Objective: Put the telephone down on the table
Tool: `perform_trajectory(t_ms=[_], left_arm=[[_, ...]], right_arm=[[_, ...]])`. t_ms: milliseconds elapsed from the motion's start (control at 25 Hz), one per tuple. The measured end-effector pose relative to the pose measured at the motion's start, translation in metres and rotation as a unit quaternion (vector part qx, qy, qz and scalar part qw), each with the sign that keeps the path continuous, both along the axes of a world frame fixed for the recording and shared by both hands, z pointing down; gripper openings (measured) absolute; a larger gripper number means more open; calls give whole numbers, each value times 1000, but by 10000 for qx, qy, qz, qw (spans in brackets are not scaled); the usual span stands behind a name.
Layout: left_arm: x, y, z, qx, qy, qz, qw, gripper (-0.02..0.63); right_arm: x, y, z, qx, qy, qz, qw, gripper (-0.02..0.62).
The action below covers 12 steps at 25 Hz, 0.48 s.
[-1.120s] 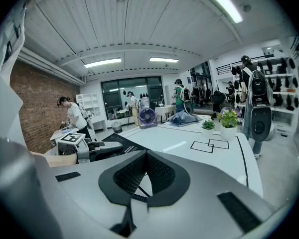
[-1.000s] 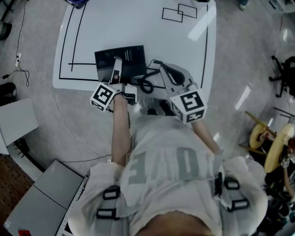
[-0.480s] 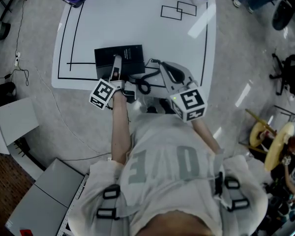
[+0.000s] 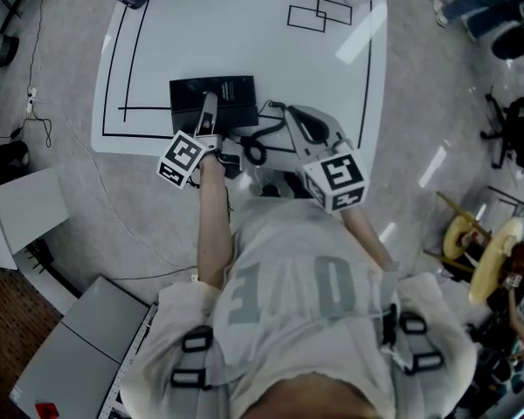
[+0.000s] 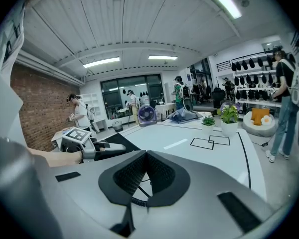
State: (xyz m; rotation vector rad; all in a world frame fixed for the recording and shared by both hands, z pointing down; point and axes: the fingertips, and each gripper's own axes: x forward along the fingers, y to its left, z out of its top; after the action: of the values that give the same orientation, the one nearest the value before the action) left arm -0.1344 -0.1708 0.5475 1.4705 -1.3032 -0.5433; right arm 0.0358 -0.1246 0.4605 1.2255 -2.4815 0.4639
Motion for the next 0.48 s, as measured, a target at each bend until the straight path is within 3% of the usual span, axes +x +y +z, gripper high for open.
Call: perform_trajectory(t_ms=[480], left_arm=[[0, 0, 1, -86, 11, 75, 9999, 172]], right_arm=[[-5, 3, 3, -21, -16, -119, 9999, 8]])
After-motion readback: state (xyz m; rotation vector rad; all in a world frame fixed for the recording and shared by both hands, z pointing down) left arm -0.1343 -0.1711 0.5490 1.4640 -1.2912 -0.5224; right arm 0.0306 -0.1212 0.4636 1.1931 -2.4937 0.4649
